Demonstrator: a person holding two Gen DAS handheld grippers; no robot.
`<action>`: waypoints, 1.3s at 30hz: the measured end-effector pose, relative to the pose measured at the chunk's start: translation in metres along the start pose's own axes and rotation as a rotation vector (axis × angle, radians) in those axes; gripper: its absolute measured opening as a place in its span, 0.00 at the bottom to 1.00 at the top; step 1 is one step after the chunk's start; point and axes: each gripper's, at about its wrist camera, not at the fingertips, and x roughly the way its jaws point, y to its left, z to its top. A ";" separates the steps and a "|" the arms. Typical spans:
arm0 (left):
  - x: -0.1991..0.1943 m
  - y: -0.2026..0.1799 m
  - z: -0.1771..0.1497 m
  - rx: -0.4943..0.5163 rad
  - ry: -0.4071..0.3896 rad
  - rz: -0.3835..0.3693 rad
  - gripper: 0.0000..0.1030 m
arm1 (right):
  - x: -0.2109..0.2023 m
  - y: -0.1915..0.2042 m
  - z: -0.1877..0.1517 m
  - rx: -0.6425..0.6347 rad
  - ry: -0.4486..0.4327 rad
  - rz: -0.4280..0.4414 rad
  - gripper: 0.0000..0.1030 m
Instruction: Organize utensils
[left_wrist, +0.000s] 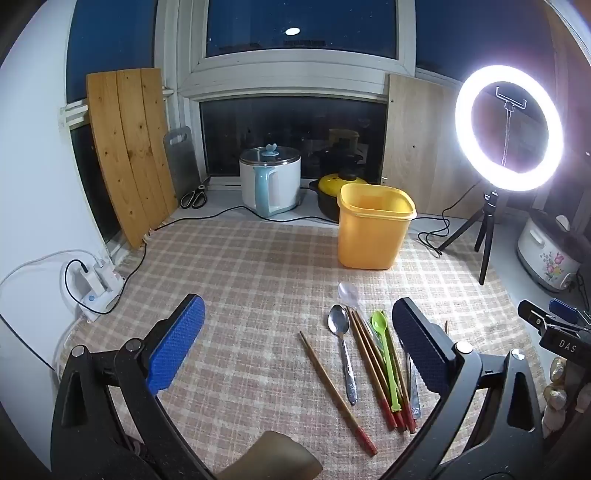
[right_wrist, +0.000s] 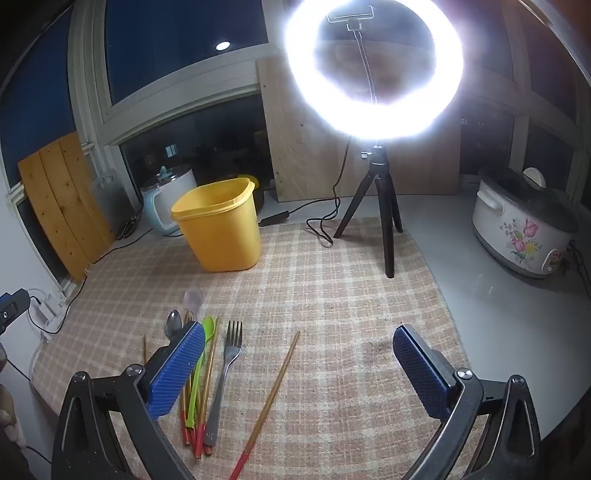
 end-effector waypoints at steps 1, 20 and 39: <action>0.000 0.000 0.000 0.001 -0.001 0.002 1.00 | 0.000 0.000 0.000 0.001 0.000 0.000 1.00; -0.002 -0.001 0.011 0.013 -0.021 -0.001 1.00 | 0.011 0.004 0.000 -0.010 0.009 0.009 1.00; 0.012 -0.006 0.020 0.017 -0.027 -0.002 1.00 | 0.022 0.008 -0.001 -0.004 0.034 0.024 1.00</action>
